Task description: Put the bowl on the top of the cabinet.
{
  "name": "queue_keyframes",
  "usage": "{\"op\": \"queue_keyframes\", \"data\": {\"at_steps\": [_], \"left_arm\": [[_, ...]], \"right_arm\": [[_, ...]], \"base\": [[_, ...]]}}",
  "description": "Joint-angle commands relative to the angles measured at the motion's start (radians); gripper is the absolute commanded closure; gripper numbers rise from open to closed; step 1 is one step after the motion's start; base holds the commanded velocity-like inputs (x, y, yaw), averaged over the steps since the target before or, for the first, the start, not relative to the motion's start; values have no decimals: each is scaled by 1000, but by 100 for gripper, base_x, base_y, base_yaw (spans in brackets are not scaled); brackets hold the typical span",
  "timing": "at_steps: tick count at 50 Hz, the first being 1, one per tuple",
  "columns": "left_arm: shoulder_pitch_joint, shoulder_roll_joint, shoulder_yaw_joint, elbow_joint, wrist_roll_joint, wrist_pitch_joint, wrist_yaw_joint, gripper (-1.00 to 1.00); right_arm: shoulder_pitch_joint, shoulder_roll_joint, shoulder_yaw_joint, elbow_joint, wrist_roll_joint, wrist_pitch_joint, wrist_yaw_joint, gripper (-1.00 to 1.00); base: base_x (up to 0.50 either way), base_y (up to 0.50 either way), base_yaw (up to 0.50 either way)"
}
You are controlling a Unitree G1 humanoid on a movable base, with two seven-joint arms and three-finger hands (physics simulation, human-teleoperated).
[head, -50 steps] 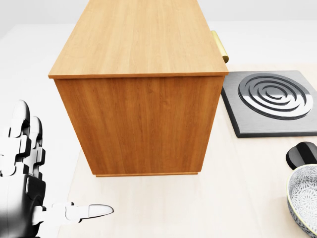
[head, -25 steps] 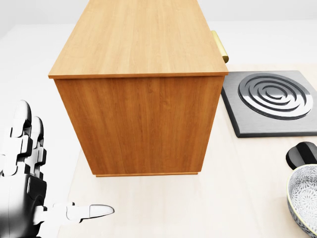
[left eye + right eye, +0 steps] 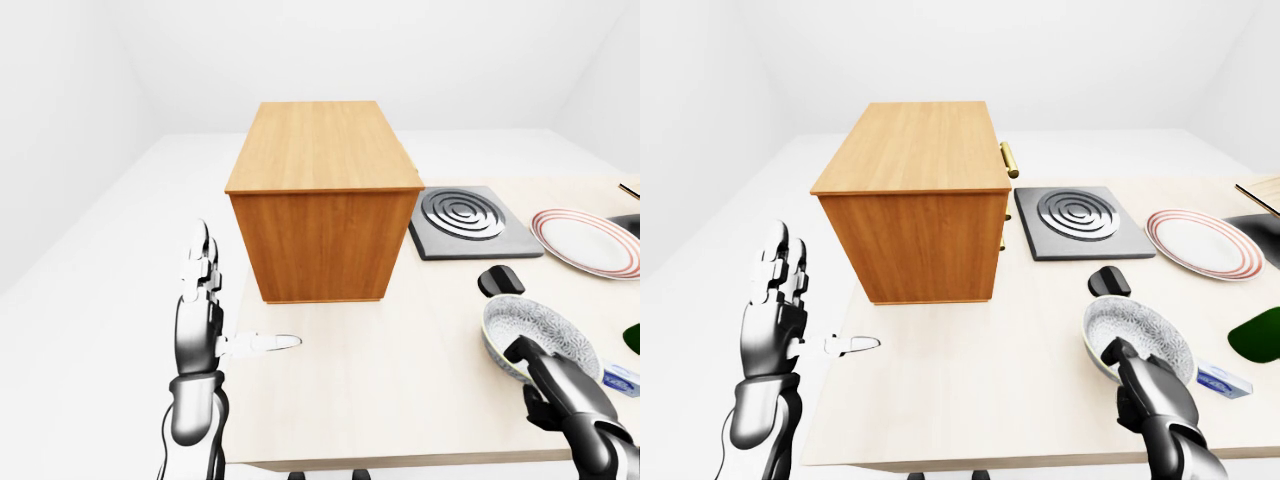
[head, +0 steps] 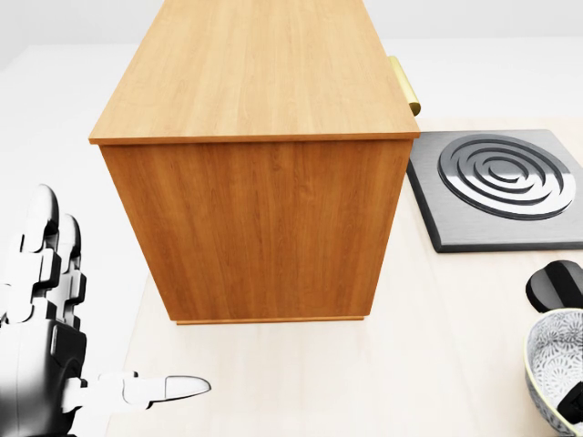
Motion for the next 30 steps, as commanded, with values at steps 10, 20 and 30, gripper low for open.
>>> {"op": "queue_keyframes", "data": {"at_steps": [10,20,30], "left_arm": [[2,1,-4,9,1,0,-3,-100],[3,1,-6,7,2,0,-3,-100],[2,1,-5,15,0,0,-4,-100]], "right_arm": [[16,0,-4,5,-6,0,20,100],[-27,24,-140,-322,191,0,254,100],[-168,-60,-244,-600,391,0,254,100]], "base": [[0,0,0],[0,0,0],[0,0,0]]}}
